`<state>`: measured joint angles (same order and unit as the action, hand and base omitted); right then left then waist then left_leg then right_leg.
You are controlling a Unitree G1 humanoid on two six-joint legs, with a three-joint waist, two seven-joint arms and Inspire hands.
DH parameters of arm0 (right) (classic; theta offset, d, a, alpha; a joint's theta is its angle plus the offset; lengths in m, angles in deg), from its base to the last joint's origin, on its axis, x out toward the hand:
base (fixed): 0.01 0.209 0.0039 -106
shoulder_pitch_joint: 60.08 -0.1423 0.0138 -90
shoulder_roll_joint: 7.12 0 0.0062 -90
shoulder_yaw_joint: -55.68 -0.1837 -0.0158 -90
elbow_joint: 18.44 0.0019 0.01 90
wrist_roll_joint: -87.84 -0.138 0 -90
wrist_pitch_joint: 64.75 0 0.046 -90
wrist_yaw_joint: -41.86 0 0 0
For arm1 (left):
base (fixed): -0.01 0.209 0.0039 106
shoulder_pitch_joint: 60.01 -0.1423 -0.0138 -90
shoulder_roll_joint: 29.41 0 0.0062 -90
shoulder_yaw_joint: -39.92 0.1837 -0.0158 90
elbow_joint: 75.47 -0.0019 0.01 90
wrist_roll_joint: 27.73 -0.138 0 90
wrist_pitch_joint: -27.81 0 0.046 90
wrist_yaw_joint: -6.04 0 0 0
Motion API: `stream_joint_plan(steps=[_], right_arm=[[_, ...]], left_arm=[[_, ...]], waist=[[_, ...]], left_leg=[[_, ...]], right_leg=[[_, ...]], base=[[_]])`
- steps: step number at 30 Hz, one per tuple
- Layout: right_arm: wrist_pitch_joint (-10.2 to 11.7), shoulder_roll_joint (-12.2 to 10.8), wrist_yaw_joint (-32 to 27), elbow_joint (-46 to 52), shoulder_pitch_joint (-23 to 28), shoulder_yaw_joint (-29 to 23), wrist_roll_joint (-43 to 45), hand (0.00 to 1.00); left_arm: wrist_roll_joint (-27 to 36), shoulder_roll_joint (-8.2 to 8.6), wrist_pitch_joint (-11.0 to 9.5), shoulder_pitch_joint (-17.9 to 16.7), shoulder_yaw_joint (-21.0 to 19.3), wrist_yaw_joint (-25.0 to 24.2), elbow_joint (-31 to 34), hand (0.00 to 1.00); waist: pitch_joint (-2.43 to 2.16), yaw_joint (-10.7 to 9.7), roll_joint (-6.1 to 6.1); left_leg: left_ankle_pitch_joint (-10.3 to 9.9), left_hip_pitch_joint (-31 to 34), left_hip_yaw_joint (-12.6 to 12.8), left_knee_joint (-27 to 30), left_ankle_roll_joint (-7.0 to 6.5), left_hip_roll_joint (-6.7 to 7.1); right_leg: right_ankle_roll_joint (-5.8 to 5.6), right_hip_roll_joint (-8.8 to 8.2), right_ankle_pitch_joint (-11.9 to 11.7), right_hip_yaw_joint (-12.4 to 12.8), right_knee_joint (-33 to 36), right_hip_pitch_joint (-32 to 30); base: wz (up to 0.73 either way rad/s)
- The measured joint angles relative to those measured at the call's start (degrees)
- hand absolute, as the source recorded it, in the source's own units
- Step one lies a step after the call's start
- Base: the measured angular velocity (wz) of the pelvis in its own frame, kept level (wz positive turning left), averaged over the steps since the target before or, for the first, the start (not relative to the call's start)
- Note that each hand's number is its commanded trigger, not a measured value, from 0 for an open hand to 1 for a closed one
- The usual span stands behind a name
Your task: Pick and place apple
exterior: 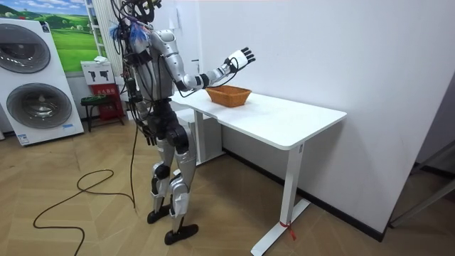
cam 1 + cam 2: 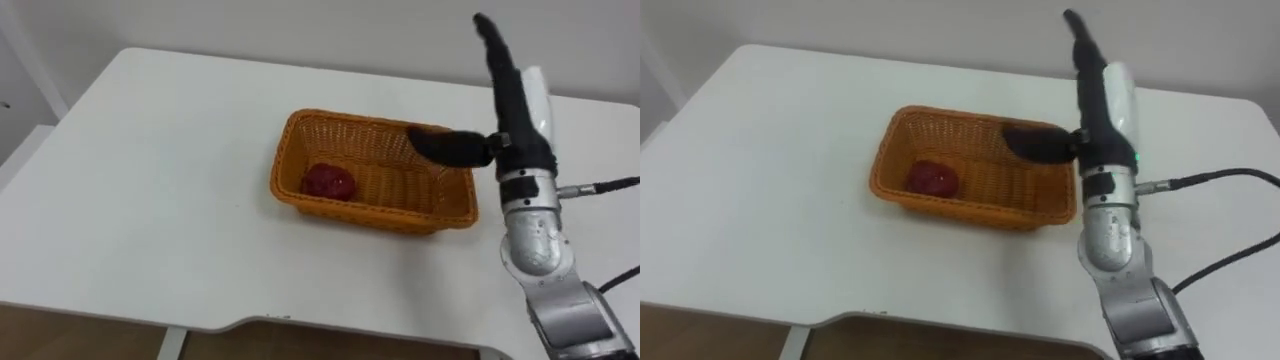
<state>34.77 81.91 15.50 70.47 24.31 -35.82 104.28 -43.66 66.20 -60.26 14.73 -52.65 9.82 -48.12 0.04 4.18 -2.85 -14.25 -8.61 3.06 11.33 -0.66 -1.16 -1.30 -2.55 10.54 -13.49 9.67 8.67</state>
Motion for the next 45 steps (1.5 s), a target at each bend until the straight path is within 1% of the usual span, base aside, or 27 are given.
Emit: stream_joint_plan(steps=[1,3,5,7,8,9,11,14,15,17,19,20,22,23,24,25,27,28,30,31,33,34,35,38,40,42,45], right_arm=[[0.37,0.05,-1.24,-0.02,0.11,-1.25,-0.35,0.0],[1.47,0.63,-5.62,-0.46,0.24,-5.64,-4.33,0.0],[1.64,0.98,-8.3,-0.56,0.64,-9.25,-6.73,0.0],[1.67,1.32,-11.09,-1.07,2.31,-12.87,-8.27,0.0],[1.66,1.5,-13.11,-1.65,3.71,-15.57,-9.89,0.0],[1.66,1.81,-15.25,-3.24,4.27,-17.8,-10.99,0.0],[1.58,2.67,-18.29,-5.93,5.84,-20.05,-14.0,0.0],[0.37,3.02,-22.25,-10.62,8.57,-23.59,-18.58,0.0],[0.13,3.02,-23.32,-12.63,9.66,-24.98,-20.57,0.0],[-0.98,3.01,-25.31,-14.82,11.23,-26.52,-23.05,0.0],[-1.56,3.03,-26.7,-17.85,11.46,-27.22,-25.18,0.0],[-1.74,3.09,-27.1,-20.73,11.5,-27.42,-25.98,0.0],[-2.09,3.05,-27.08,-25.82,11.53,-27.44,-28.46,0.0],[-2.41,3.0,-26.94,-29.16,12.08,-27.44,-30.96,0.0],[-3.31,2.79,-26.62,-31.74,13.02,-27.34,-33.46,0.0],[-3.37,2.67,-26.48,-33.36,13.44,-27.2,-34.61,0.0],[-3.71,1.94,-25.25,-43.17,14.06,-26.3,-38.04,0.0],[-4.15,1.62,-24.81,-45.28,14.22,-25.87,-39.17,0.0],[-5.48,-0.56,-22.02,-52.16,14.89,-24.15,-41.92,0.0],[-5.71,-0.98,-21.25,-54.12,14.89,-23.68,-42.68,0.0],[-6.91,-2.83,-18.72,-59.19,14.87,-22.86,-44.6,0.0],[-7.21,-3.2,-18.11,-59.68,14.93,-22.43,-44.76,0.0],[-7.23,-3.75,-16.36,-61.41,14.84,-21.12,-44.52,0.0],[-8.47,-4.07,-10.16,-66.01,15.06,-17.39,-40.68,0.0],[-9.38,-4.12,-6.85,-66.59,16.05,-13.84,-36.88,0.0],[-10.63,-4.11,-2.76,-67.89,15.94,-8.16,-30.7,0.0],[-10.93,-4.65,2.0,-68.88,15.6,-3.79,-28.37,0.0]], left_arm=[[0.01,0.0,-0.04,-0.36,-0.12,0.18,-0.06,0.0],[0.04,0.01,-0.15,-1.29,-0.82,0.53,-0.63,0.0],[0.06,0.03,-0.15,-1.66,-1.67,0.57,-0.5,0.0],[0.04,0.07,-0.14,-2.23,-2.85,0.56,-0.5,0.0],[0.03,0.16,-0.14,-2.75,-3.91,0.57,-0.39,0.0],[0.03,0.16,-0.12,-2.9,-4.52,0.6,-0.34,0.0],[0.19,0.15,-0.04,-3.58,-5.14,0.7,-0.33,0.0],[0.05,0.12,0.56,-3.69,-6.13,0.96,0.05,0.0],[0.04,0.08,0.74,-3.74,-6.42,1.38,0.53,0.0],[0.05,0.09,0.99,-3.95,-6.53,2.34,1.93,0.0],[0.19,0.09,1.64,-4.06,-6.56,2.82,3.02,0.0],[0.14,0.09,1.97,-4.03,-6.81,3.01,3.5,0.0],[0.17,0.12,2.46,-3.99,-7.66,3.01,3.75,0.0],[0.09,0.19,3.18,-4.05,-7.81,3.01,4.15,0.0],[0.09,0.27,3.56,-4.2,-7.92,3.01,4.69,0.0],[0.11,0.27,3.69,-4.21,-7.94,3.02,4.77,0.0],[0.27,0.33,4.1,-4.27,-8.09,3.16,4.79,0.0],[0.27,0.4,4.09,-4.26,-8.15,3.27,4.79,0.0],[0.1,1.02,4.09,-3.99,-8.45,3.53,4.77,0.0],[0.05,1.17,4.04,-4.02,-8.45,3.54,4.63,0.0],[0.04,2.01,3.97,-3.06,-9.79,3.54,3.97,0.0],[0.04,2.11,3.96,-3.12,-9.79,3.5,4.02,0.0],[0.06,2.13,3.96,-3.14,-9.8,3.42,4.06,0.0],[-0.04,2.52,3.99,-3.44,-10.34,3.27,4.06,0.0],[-0.06,2.65,4.07,-3.27,-10.26,3.23,4.06,0.0],[-0.07,2.7,4.4,-2.99,-10.18,3.23,3.73,0.0],[-0.03,2.78,4.79,-2.15,-9.17,3.24,2.99,0.0]], waist=[[-0.01,-0.26,-0.02],[0.04,-1.31,0.01],[-0.03,-2.46,-0.08],[-0.02,-2.76,-0.03],[-0.19,-3.39,-0.09],[-0.21,-4.38,-0.1],[-0.2,-5.42,-0.31],[-0.26,-6.89,-0.46],[-0.3,-7.28,-0.76],[-0.57,-7.54,-0.8],[-0.58,-7.63,-0.56],[-0.57,-8.05,-0.55],[-0.52,-8.73,-0.51],[-0.44,-8.92,-0.38],[-0.41,-8.81,-0.31],[-0.37,-8.76,-0.17],[-0.38,-8.46,-0.04],[-0.34,-8.46,0.05],[-0.42,-8.42,0.37],[-0.42,-8.24,0.54],[-0.36,-6.82,1.19],[-0.34,-6.73,1.35],[-0.15,-6.8,1.69],[-0.16,-6.62,1.62],[-0.13,-5.79,1.59],[-0.12,-4.58,1.56],[0.03,-3.01,1.79]], left_leg=[[0.0,-0.16,0.01,-0.03,0.0,0.0],[0.0,-0.43,0.09,-0.05,0.0,0.01],[0.0,0.06,0.31,-0.01,0.0,-0.04],[-0.01,0.18,1.03,-0.13,0.01,-0.22],[-0.02,0.17,1.12,-0.32,0.03,-0.23],[-0.01,0.18,1.22,-0.47,0.04,-0.22],[-0.01,0.22,1.56,-0.51,0.04,-0.23],[-0.01,0.5,2.17,-0.58,0.03,-0.2],[-0.01,0.6,2.3,-0.61,0.02,-0.19],[-0.01,1.06,2.74,-0.56,0.02,-0.23],[-0.01,1.05,3.35,-0.51,0.02,-0.31],[-0.01,1.01,3.44,-0.48,0.02,-0.31],[-0.01,0.94,3.38,-0.44,0.02,-0.3],[-0.01,0.88,3.36,-0.65,0.01,-0.31],[-0.02,0.96,3.34,-0.96,0.01,-0.32],[-0.02,1.03,3.35,-1.01,0.01,-0.33],[-0.02,1.03,3.28,-0.86,0.01,-0.41],[-0.02,1.02,3.24,-0.83,0.01,-0.42],[-0.02,0.93,3.28,-0.87,0.01,-0.41],[-0.02,0.85,3.33,-0.9,0.01,-0.4],[-0.02,0.11,4.36,-1.26,0.01,-0.45],[-0.02,-0.03,4.39,-1.37,0.01,-0.46],[-0.02,-0.04,4.39,-1.44,0.01,-0.42],[-0.02,-0.12,4.24,-1.53,0.01,-0.29],[-0.02,-0.06,4.36,-1.68,0.01,-0.29],[-0.02,-0.12,4.36,-1.69,0.01,-0.35],[-0.02,-0.69,4.24,-1.78,0.01,-0.33]], right_leg=[[0.0,0.0,0.0,0.14,0.0,0.2],[-0.02,-0.01,0.01,0.59,0.03,0.22],[-0.02,0.03,0.01,0.72,0.08,-0.62],[0.0,0.21,0.0,1.13,0.23,-0.84],[0.0,0.26,0.0,1.31,0.25,-0.97],[0.01,0.29,0.0,1.61,0.36,-1.07],[0.01,0.34,0.0,2.22,0.89,-1.32],[0.0,0.3,0.01,2.66,1.08,-1.98],[0.0,0.28,0.01,2.74,1.16,-2.22],[0.0,0.32,0.0,3.22,1.4,-2.96],[0.01,0.43,0.0,4.08,2.0,-3.52],[0.01,0.43,0.0,4.15,1.99,-3.5],[0.01,0.38,0.0,3.95,1.96,-3.26],[0.01,0.37,0.0,3.96,1.95,-3.19],[0.01,0.36,0.0,3.96,1.94,-3.35],[0.02,0.37,0.0,4.05,1.96,-3.49],[0.04,0.45,-0.01,4.0,1.98,-3.36],[0.04,0.46,-0.01,3.95,1.93,-3.28],[0.06,0.48,-0.01,4.08,1.83,-3.22],[0.05,0.48,-0.01,4.15,1.83,-3.18],[0.06,0.65,0.0,5.44,1.93,-3.17],[0.06,0.66,0.0,5.44,1.93,-3.13],[0.06,0.62,0.0,5.41,1.9,-3.13],[0.0,0.53,0.04,5.11,1.61,-2.87],[-0.01,0.58,0.03,5.19,1.24,-2.95],[-0.04,0.76,-0.03,5.47,0.85,-2.88],[-0.05,0.72,-0.03,5.32,0.69,-2.24]], base=[[0.0],[-0.05],[-0.07],[-0.14],[-0.06],[-0.07],[-0.13],[-0.11],[-0.07],[-0.14],[-0.18],[-0.03],[0.02],[0.0],[0.0],[0.0],[0.0],[0.0],[0.0],[-0.06],[-0.2],[-0.17],[0.0],[0.03],[0.0],[0.0],[0.01]])
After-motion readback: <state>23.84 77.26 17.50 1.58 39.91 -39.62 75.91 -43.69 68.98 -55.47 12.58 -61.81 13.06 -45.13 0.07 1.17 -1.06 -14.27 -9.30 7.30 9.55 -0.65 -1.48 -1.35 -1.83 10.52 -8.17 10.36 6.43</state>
